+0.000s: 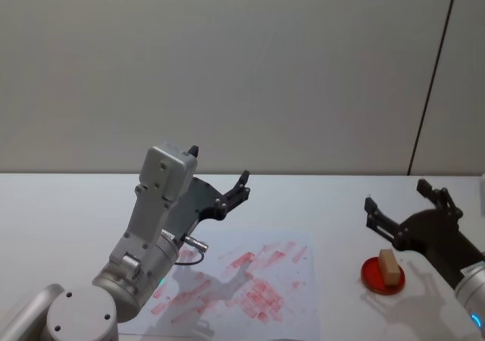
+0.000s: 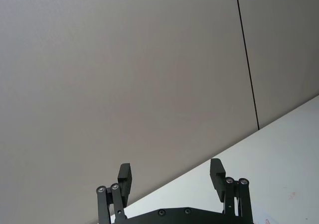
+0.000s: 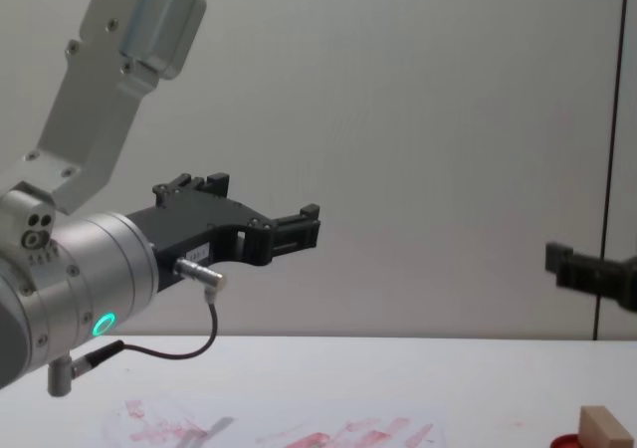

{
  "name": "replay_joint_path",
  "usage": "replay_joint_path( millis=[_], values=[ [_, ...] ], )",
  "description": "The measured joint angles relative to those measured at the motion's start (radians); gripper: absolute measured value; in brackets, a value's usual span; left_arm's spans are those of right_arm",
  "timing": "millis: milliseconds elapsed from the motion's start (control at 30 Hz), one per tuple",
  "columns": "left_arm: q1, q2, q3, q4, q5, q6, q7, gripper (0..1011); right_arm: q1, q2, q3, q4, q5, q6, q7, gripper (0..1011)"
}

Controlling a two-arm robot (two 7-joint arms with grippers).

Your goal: Use the one hand to pick up the stamp and affix it onto the A4 paper.

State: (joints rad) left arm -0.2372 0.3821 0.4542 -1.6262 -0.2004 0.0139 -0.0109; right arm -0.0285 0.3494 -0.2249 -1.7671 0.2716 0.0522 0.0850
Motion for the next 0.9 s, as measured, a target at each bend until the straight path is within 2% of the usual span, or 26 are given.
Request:
replay_joint_path(
  millis=[300,533,900],
  values=[
    [0.000,0.000,0.000,0.000,0.000,0.000,0.000,1003,-0.031,0.010,-0.007,-0.003,-0.022,0.034,0.002,1001],
    [0.000,0.000,0.000,0.000,0.000,0.000,0.000,1002,-0.050,0.006,-0.014,0.016,-0.035,0.061,-0.025,1001],
    [0.000,0.000,0.000,0.000,0.000,0.000,0.000,1002,-0.040,-0.019,-0.017,0.075,-0.022,0.077,-0.046,1001]
  ],
)
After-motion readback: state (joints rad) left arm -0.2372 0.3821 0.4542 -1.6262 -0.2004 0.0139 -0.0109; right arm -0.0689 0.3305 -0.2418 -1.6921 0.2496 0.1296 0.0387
